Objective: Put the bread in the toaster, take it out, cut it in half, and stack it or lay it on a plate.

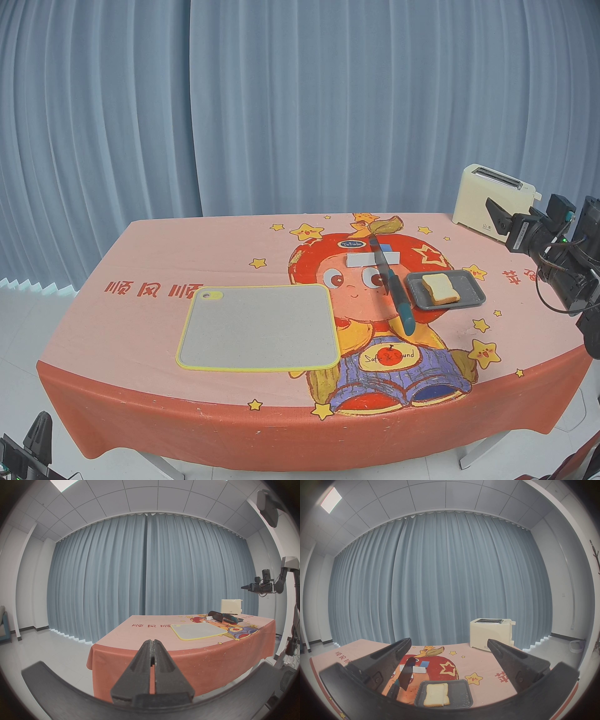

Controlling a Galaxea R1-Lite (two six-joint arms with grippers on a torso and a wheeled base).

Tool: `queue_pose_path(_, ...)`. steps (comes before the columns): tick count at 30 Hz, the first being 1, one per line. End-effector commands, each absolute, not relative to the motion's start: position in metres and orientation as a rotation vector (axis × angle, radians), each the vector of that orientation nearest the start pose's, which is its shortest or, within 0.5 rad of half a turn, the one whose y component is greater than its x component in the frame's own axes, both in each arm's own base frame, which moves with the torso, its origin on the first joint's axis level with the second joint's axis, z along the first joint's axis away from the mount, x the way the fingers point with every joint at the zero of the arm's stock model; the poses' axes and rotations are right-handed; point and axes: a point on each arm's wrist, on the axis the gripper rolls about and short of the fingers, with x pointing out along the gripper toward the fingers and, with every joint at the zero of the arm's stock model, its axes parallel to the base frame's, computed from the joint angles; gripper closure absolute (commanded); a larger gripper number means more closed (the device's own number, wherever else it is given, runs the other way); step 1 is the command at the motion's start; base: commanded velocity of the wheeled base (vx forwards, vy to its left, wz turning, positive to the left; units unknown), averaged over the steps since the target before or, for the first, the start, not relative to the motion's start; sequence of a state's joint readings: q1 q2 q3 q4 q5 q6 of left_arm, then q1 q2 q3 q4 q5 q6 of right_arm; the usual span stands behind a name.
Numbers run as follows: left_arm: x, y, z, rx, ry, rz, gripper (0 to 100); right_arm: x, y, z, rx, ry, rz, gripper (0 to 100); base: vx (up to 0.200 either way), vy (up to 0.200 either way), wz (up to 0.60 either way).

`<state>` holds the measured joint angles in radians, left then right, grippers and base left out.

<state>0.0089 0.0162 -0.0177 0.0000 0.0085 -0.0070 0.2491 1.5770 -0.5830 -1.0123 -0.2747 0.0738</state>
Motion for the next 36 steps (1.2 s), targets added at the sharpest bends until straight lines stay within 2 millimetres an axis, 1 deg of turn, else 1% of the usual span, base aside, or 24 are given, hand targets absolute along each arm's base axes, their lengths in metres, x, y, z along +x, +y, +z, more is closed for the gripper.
queue_pose_path(1,-0.023,0.0,0.075,-0.008,0.0,0.02,100,0.257,0.058,0.192,0.074,-0.002,-0.028,0,0.0,0.0,0.0)
queue_pose_path(3,-0.023,0.0,0.075,-0.008,0.0,0.018,100,0.257,0.058,0.191,0.074,0.002,-0.028,0,0.0,0.0,0.0)
queue_pose_path(12,-0.023,0.0,0.075,-0.008,0.0,0.018,100,0.245,0.055,0.191,0.074,-0.001,-0.029,0,0.0,0.0,0.0)
queue_pose_path(19,-0.023,0.0,0.076,-0.008,-0.002,0.018,100,0.23,0.051,0.195,0.076,-0.017,-0.03,0,0.0,0.0,0.0)
queue_pose_path(23,-0.023,0.0,0.075,-0.008,0.0,0.018,100,0.221,0.049,0.193,0.055,-0.013,-0.029,0,0.0,0.0,0.0)
queue_pose_path(27,-0.023,0.0,0.075,-0.006,0.0,0.018,100,0.212,0.047,0.197,0.04,-0.03,-0.027,0,0.0,0.0,0.0)
queue_pose_path(30,-0.023,0.0,0.075,-0.008,0.0,0.018,100,0.212,0.047,0.196,0.041,-0.029,-0.026,0,0.0,0.0,0.0)
queue_pose_path(33,-0.023,0.0,0.075,-0.008,0.0,0.018,100,0.21,0.048,0.192,0.032,-0.011,-0.02,0,0.0,0.0,0.0)
queue_pose_path(36,-0.023,0.0,0.075,-0.008,0.0,0.018,100,0.211,0.048,0.193,0.032,-0.017,-0.021,0,0.0,0.0,0.0)
